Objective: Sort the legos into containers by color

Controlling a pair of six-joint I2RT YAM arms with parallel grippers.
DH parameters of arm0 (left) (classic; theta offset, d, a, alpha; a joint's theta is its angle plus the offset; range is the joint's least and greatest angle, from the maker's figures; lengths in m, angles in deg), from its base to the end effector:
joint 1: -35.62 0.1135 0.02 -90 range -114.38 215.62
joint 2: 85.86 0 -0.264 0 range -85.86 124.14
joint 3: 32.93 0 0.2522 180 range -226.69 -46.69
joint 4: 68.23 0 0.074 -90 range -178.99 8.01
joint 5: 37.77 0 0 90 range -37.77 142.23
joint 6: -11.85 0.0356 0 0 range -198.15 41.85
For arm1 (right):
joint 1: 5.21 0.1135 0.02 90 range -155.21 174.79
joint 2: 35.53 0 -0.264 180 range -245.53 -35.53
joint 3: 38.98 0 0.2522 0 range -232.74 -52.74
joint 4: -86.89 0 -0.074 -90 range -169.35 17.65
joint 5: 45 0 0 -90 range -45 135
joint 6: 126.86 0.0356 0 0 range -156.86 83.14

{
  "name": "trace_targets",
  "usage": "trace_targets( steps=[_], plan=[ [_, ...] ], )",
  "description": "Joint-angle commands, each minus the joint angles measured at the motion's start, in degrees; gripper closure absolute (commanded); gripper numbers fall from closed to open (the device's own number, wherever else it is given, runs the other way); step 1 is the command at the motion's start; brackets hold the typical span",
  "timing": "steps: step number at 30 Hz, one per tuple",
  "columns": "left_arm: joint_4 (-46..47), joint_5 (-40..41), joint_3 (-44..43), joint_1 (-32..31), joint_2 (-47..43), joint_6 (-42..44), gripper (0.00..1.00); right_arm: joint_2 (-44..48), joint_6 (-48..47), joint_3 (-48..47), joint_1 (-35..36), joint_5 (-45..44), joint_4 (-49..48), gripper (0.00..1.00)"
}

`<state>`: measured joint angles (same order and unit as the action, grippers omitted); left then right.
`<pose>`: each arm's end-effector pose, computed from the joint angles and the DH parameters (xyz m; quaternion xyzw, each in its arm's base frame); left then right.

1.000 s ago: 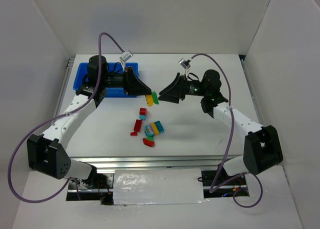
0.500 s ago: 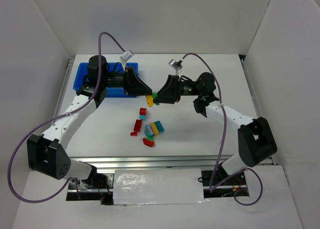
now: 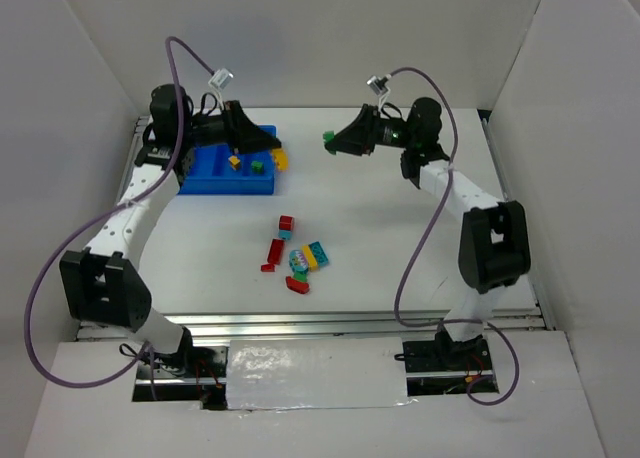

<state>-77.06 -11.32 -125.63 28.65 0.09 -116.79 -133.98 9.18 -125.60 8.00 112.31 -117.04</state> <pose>0.3352 -0.0731 0.4032 0.1847 0.6885 -0.5781 0.3971 0.3736 0.1214 0.3413 -0.2656 0.6237 0.6228 0.3905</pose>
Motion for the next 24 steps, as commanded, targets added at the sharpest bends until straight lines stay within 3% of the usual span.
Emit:
trace_targets(
  steps=[1, 2, 6, 8, 10, 11, 14, 16, 19, 24],
  plan=[
    [-17.9, 14.2, -14.5, -0.6, 4.8, 14.0, 1.00, -7.5, -4.2, -13.3, -1.9, 0.1, 7.4, 1.00],
    [-21.1, 25.9, -17.4, -0.8, 6.2, 18.9, 1.00, -12.3, -2.7, -16.0, -2.7, -0.2, 8.2, 1.00],
    [-30.5, 42.3, -31.5, 1.6, 16.5, 18.7, 1.00, -24.3, 5.4, -28.5, -5.5, -5.4, 7.8, 1.00],
    [-37.4, 53.1, -36.0, 2.0, 19.6, 18.2, 1.00, -28.3, 5.8, -35.1, -5.0, -8.1, 15.6, 1.00],
    [-40.0, 58.8, -40.0, 2.1, 23.1, 18.0, 1.00, -28.1, 2.1, -39.3, -4.4, -11.6, 22.6, 1.00],
    [-40.3, 60.1, -40.5, 2.1, 23.9, 18.4, 1.00, -27.0, -4.7, -40.5, -3.7, -13.8, 32.1, 1.00],
    [-39.2, 63.3, -40.1, 2.1, 26.5, 18.2, 1.00, -24.5, -12.1, -44.0, -3.4, -25.5, 45.1, 1.00],
    [-37.9, 67.4, -38.6, 2.1, 28.6, 17.7, 1.00, -23.1, -12.1, -43.3, -3.7, -31.4, 47.3, 1.00],
    [-37.4, 70.2, -39.0, 2.1, 32.8, 17.0, 1.00, -21.8, -10.8, -43.2, -4.9, -32.2, 48.1, 1.00],
    [-44.3, 73.6, -50.8, 2.2, 41.5, 16.7, 1.00, -22.0, -7.6, -44.0, -5.4, -30.7, 46.0, 1.00]
  ],
)
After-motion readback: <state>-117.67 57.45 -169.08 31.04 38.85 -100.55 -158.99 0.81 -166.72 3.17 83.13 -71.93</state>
